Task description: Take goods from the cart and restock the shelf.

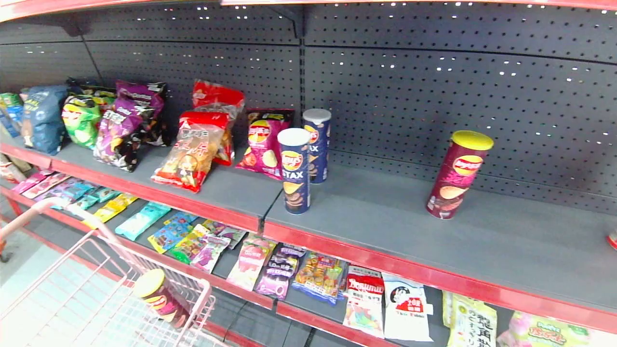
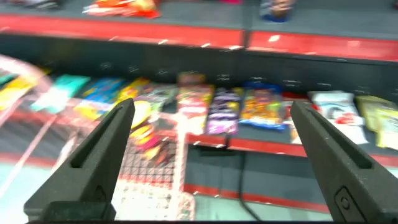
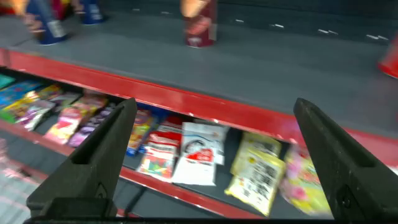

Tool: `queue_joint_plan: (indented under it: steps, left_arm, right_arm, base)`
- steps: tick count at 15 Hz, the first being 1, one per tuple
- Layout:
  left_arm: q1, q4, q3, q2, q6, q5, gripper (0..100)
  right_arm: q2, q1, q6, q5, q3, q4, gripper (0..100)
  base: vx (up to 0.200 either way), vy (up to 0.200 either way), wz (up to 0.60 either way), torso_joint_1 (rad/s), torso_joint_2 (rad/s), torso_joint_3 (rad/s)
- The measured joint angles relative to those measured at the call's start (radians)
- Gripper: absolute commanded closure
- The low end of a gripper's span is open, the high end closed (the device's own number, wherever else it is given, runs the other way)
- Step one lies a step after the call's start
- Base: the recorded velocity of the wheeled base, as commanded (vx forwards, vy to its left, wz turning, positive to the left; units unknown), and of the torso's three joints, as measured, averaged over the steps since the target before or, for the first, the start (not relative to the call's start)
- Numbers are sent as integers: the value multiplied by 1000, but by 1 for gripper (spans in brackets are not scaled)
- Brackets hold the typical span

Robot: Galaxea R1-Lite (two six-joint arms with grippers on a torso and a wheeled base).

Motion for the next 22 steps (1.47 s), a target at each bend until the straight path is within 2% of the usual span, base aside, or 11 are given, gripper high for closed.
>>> queue_joint_plan:
  steps: [6,22]
  left_arm:
    - [0,0,0,0,0,0,0]
    - [0,2,0,0,-1,-2,0]
  right_arm:
    - [0,-1,3,-4,0,0,0]
    - [0,-2,4,-4,0,0,0]
  base:
    - [0,0,0,0,0,0]
    - [0,0,0,-136,313,174]
